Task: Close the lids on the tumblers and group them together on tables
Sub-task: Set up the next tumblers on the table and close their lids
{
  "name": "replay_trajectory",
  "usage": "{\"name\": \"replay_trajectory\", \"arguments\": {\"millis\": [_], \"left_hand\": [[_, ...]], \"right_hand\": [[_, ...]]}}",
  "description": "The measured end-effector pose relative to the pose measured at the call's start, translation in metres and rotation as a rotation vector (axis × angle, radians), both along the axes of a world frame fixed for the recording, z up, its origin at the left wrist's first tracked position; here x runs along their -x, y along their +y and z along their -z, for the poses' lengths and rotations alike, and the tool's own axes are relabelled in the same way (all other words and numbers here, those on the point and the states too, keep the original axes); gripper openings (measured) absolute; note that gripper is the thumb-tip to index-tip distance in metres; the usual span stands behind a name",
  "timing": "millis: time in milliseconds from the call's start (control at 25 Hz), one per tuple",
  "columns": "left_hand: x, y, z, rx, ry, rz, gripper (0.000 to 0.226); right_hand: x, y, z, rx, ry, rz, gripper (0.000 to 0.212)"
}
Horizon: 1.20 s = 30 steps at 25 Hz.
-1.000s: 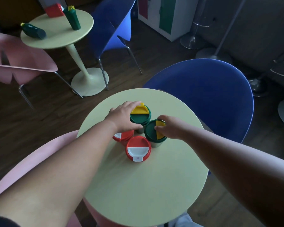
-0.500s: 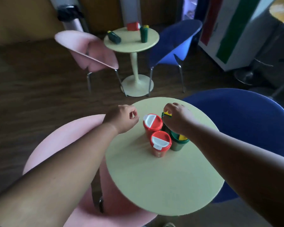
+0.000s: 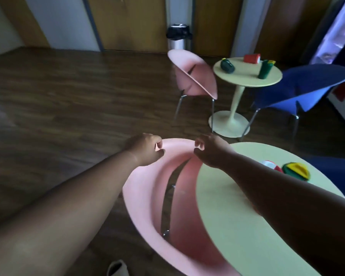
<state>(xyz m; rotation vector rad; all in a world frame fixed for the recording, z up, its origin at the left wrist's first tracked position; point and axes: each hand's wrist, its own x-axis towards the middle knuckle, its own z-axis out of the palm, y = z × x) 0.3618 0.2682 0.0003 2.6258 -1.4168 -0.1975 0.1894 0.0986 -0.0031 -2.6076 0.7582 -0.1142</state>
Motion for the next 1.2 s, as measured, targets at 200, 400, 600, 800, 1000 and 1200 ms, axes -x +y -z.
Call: {"name": "replay_trajectory", "arguments": {"millis": [200,400,600,800,1000,1200], "left_hand": [[-0.122,0.079,0.021,-0.053,0.010,-0.022,0.018],[-0.214,0.116,0.025,-0.105,-0.007,0.044,0.025],[-0.254,0.111,0.019,-0.087,-0.012,0.073,0.026],[-0.272,0.110,0.016,-0.084,0.001,0.060,0.026],[-0.297,0.106,0.012,-0.048,0.011,0.019,0.024],[-0.338,0.097,0.040,-0.048,0.048,0.040,0.021]], "right_hand": [[-0.116,0.069,0.026,-0.019,0.065,0.004,0.019],[-0.193,0.117,0.037,-0.019,0.063,0.046,0.025],[-0.222,0.120,0.031,0.003,0.109,0.078,0.023],[-0.249,0.110,0.019,-0.022,0.131,0.110,0.028],[-0.276,0.107,0.021,-0.040,0.164,0.049,0.037],[-0.327,0.093,0.030,-0.004,0.182,0.040,0.033]]}}
